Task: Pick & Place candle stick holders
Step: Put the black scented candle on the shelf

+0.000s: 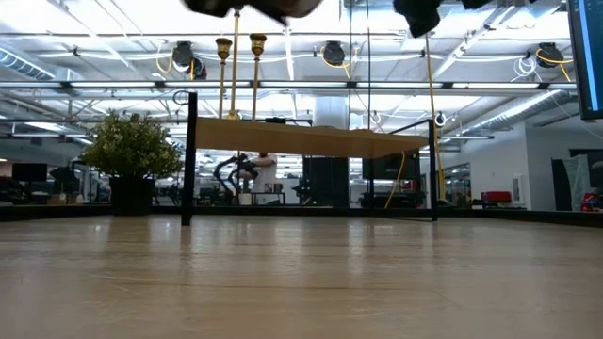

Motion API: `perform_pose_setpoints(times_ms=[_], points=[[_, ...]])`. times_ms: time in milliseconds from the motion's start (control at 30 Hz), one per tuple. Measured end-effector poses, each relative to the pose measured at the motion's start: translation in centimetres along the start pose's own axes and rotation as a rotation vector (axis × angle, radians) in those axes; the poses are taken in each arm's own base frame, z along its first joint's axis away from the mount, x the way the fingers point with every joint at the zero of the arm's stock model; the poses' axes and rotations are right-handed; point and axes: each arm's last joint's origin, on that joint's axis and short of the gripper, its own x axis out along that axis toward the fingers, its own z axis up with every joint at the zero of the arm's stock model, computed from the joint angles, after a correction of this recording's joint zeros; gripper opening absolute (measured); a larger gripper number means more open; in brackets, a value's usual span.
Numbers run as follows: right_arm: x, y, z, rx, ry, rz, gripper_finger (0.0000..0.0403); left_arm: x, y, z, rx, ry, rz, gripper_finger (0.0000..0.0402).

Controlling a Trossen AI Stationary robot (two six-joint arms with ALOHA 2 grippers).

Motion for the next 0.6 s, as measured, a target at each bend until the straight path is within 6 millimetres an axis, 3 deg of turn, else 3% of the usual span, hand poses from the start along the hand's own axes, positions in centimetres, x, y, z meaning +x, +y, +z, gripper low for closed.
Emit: perform_pose_setpoints(times_ms=[400, 600], points=[[1.7, 0.9, 0.0, -0.307, 0.086, -0.333, 0.032, 1.9, -3.0, 4.5, 0.119, -0.093, -0.072, 0.0301], [1.8, 1.9, 0.0, -0.33, 0.088, -0.315, 0.032, 2.1, -3.3, 5.4, 0.177, -0.099, -0.085, 0.0302]])
